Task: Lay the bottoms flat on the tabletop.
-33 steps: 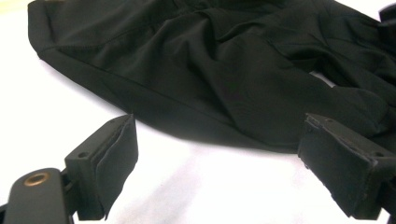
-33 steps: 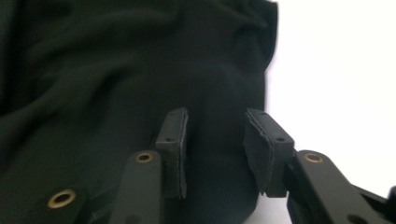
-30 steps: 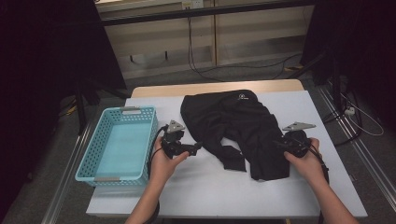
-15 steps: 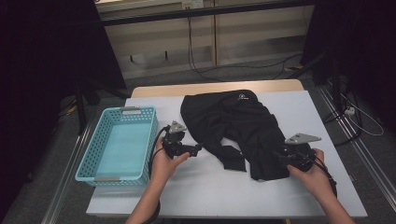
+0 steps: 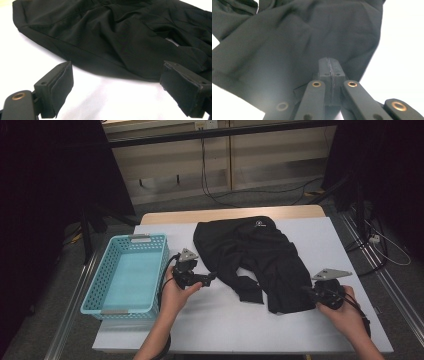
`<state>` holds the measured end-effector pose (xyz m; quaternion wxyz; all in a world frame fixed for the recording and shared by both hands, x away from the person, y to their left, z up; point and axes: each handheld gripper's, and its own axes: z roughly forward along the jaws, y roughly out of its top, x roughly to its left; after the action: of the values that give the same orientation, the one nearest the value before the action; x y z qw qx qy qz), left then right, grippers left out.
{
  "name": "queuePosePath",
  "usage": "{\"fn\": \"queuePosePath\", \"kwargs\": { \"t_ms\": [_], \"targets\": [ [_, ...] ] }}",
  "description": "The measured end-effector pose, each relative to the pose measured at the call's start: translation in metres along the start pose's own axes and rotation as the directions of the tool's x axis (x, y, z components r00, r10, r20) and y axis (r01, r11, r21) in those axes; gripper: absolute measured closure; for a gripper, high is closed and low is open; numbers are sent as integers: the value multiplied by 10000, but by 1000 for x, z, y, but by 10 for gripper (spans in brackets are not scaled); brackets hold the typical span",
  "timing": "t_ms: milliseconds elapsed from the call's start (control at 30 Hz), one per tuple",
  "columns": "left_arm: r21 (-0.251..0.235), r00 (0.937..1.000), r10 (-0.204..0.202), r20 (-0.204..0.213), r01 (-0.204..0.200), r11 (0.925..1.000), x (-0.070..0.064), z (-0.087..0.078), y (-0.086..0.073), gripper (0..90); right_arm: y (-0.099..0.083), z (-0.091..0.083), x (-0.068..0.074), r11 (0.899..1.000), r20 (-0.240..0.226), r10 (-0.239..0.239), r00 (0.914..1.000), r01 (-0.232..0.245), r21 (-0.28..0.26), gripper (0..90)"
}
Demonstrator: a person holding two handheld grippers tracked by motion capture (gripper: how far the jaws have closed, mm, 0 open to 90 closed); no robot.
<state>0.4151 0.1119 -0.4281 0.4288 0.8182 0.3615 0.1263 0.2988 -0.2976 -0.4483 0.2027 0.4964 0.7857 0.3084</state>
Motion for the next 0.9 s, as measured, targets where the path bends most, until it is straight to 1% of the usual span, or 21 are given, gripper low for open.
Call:
{"fn": "queuePosePath", "kwargs": {
  "t_ms": [33, 67, 100, 133, 167, 233, 300, 333, 400, 500, 567, 600, 633, 667, 700, 733, 767, 800, 833, 867, 900],
  "targets": [
    [0, 10000, 0, 0, 0, 10000, 0, 0, 0, 120, 0, 0, 0, 10000, 0, 0, 10000, 0, 0, 900],
    [9, 10000, 2, 27, -2, 10000, 0, 0, 0, 120, -5, -7, -5, 10000, 231, 68, 9997, -66, -58, 900],
    [20, 10000, 29, 23, -29, 10000, 0, 0, 0, 120, -5, -7, -5, 10000, 231, 68, 9997, -66, -58, 900],
    [104, 9999, 140, 10, -140, 9998, 1, 0, 0, 120, -9, -12, -11, 10000, 614, 61, 9981, -61, -3, 900],
    [22, 10000, 44, -4, -44, 10000, 1, 0, 0, 120, -11, -13, -15, 9999, 724, 130, 9973, -128, -39, 893],
    [70, 10000, 44, 0, -44, 10000, 3, -1, -1, 120, -12, -15, -20, 9997, 1057, 233, 9941, -228, -54, 856],
    [100, 10000, 52, -5, -52, 9999, 4, -1, -2, 120, -11, -15, -21, 9994, 1144, 312, 9929, -297, -148, 830],
    [40, 10000, -58, -62, 58, 10000, 4, -2, -2, 120, -8, -16, -21, 9986, 1015, 437, 9939, -403, -357, 802],
    [31, 9999, -75, -69, 75, 10000, 4, -2, -3, 120, -5, -16, -14, 9976, 778, 410, 9961, -364, -596, 740],
    [40, 9999, -20, -105, 21, 10000, 3, -3, -3, 120, 0, -12, 1, 9978, 361, 122, 9993, -97, -663, 639],
    [64, 9999, 88, -111, -87, 9999, 2, -2, 0, 120, 2, -6, 10, 9989, 341, -165, 9993, 179, -428, 619],
    [32, 9999, 90, -100, -89, 10000, 2, -2, 0, 120, 2, -4, 12, 9994, 523, -204, 9984, 219, -284, 615],
    [32, 9999, 90, -100, -89, 10000, 2, -2, 0, 120, 2, -4, 12, 9994, 523, -204, 9984, 219, -284, 615],
    [76, 9998, 189, -89, -189, 9998, 2, -4, 0, 120, 1, -3, 10, 9991, 1467, -420, 9883, 428, -19, 610],
    [76, 9998, 189, -89, -189, 9998, 2, -4, 0, 120, 0, -3, 6, 9995, 1694, -295, 9851, 304, -23, 604],
    [-24, 9999, 102, -120, -102, 9999, 1, -4, 0, 120, 0, -3, 6, 9995, 1694, -295, 9851, 304, -23, 604],
    [3, 9998, 143, -135, -143, 9999, 1, -6, 0, 120, -3, -3, -3, 9995, 1902, 305, 9813, -305, -28, 582],
    [-15, 9998, 147, -160, -147, 9999, 2, -6, 0, 120, -5, -2, -6, 9988, 1963, 443, 9795, -472, 98, 578],
    [-15, 9998, 147, -160, -147, 9999, 2, -6, 0, 120, -5, -2, -6, 9988, 1963, 443, 9795, -472, 98, 578],
    [-44, 9998, 122, -169, -123, 9999, 2, -7, 1, 120, -9, 0, -12, 9952, 1570, 979, 9827, -966, -160, 662],
    [-31, 9997, 173, -160, -174, 9998, 2, -7, 2, 120, -9, 0, -12, 9952, 1570, 979, 9827, -966, -160, 662]
  ]
}}
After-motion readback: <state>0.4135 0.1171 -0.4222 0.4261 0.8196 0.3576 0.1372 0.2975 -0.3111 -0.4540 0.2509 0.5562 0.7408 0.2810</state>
